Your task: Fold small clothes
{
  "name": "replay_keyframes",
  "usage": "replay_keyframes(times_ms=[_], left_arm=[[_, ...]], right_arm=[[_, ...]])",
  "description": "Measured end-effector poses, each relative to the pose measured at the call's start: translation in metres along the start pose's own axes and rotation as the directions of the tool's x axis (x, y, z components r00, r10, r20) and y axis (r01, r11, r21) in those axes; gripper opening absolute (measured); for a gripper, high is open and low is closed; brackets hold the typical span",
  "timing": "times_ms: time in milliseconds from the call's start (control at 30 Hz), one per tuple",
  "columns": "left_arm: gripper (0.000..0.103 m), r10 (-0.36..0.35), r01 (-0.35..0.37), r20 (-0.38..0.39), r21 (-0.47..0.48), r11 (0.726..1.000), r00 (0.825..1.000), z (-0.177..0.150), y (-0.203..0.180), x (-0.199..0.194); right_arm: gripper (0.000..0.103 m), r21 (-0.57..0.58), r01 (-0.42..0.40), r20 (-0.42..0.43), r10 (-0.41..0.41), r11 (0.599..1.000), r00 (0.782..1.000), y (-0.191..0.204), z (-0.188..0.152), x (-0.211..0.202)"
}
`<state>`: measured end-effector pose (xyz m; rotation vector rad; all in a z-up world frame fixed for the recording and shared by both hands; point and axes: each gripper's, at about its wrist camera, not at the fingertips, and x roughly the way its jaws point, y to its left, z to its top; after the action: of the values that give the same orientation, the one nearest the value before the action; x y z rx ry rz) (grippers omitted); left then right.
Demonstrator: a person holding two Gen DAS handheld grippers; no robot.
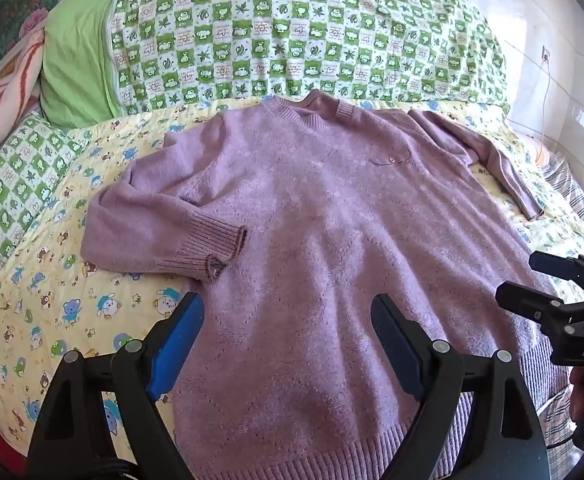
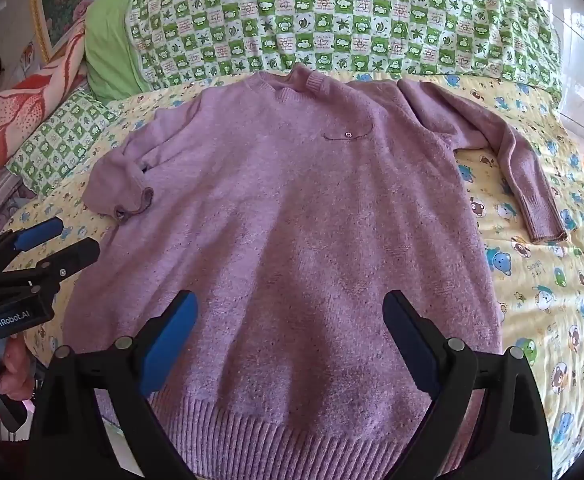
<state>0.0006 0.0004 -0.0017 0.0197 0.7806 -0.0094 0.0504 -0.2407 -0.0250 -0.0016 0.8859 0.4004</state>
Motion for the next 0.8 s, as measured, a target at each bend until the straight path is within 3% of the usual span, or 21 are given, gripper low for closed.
replay_keyframes(times_ms=[633, 800], left_arm=[[0.087, -0.018, 0.017, -0.040, -0.017, 1.000, 0.999, 0.007, 0.003, 0.009], [0.087, -0.013, 0.012, -0.035, -0.013, 1.000, 0.999, 0.008, 0.003, 0.010]], right_arm=[[0.094, 0.006, -0.016, -0.027, 0.016, 1.000, 1.000, 0.000, 0.004, 0.009], [0.094, -0.001, -0.022, 0.009, 0.022, 1.000, 1.000, 0.000, 0.002, 0.008]])
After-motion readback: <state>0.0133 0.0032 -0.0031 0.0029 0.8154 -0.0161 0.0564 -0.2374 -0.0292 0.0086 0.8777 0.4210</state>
